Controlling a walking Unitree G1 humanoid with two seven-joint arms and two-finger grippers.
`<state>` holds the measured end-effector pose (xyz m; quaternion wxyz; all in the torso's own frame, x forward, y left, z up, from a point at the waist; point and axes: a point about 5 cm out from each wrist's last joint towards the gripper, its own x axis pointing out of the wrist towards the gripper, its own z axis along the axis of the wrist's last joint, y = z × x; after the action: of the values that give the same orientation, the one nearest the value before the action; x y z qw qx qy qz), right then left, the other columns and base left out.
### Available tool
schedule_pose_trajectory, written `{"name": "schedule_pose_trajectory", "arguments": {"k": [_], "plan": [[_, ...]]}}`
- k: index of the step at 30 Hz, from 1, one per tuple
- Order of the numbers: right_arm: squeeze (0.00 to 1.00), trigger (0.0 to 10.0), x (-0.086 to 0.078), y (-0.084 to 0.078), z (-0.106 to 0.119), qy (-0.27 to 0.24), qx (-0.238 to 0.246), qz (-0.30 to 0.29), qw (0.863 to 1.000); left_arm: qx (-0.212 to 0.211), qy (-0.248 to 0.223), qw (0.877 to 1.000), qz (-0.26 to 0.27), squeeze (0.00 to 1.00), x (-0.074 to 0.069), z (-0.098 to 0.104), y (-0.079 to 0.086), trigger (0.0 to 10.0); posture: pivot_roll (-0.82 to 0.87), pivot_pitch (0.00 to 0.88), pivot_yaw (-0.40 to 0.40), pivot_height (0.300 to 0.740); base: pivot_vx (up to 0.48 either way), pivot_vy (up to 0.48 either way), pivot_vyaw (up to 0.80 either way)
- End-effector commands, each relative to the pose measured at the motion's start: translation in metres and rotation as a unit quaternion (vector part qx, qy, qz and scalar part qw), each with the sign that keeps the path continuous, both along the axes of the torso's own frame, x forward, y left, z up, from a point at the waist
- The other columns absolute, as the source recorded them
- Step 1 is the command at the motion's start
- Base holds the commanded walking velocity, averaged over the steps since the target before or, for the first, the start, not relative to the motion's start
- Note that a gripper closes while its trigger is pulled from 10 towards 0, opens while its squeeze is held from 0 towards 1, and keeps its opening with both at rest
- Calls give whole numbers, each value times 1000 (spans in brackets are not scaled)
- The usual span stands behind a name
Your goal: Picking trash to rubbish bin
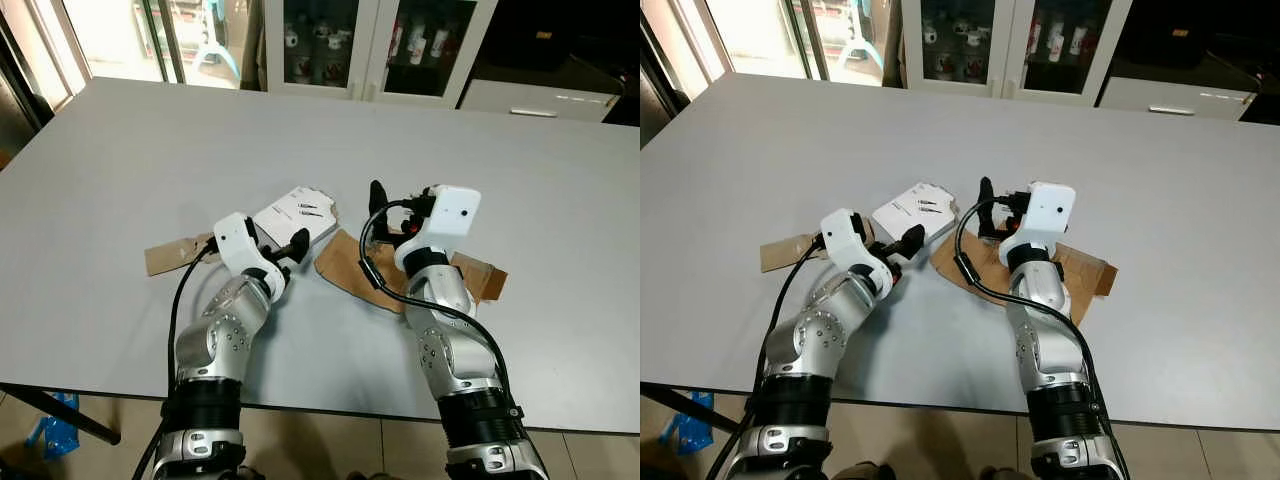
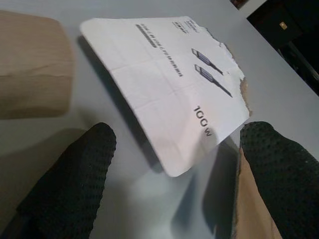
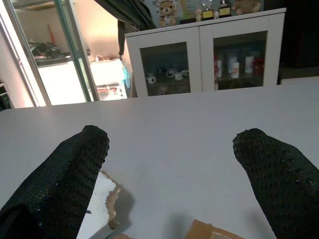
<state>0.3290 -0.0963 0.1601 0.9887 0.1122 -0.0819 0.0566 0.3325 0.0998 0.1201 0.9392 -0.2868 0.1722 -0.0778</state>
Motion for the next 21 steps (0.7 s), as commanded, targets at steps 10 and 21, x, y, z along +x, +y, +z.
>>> {"name": "schedule_pose_trajectory", "arguments": {"k": [10,21], "plan": [[0,10000,-4,4,4,2,4,36,999,-28,23,999,21,0,10,0,-3,10000,-62,119,-39,740,0,0,0],[0,10000,-9,17,-6,39,-33,130,990,-31,21,999,22,0,12,1,-4,10000,-64,118,-43,740,0,0,0]]}}
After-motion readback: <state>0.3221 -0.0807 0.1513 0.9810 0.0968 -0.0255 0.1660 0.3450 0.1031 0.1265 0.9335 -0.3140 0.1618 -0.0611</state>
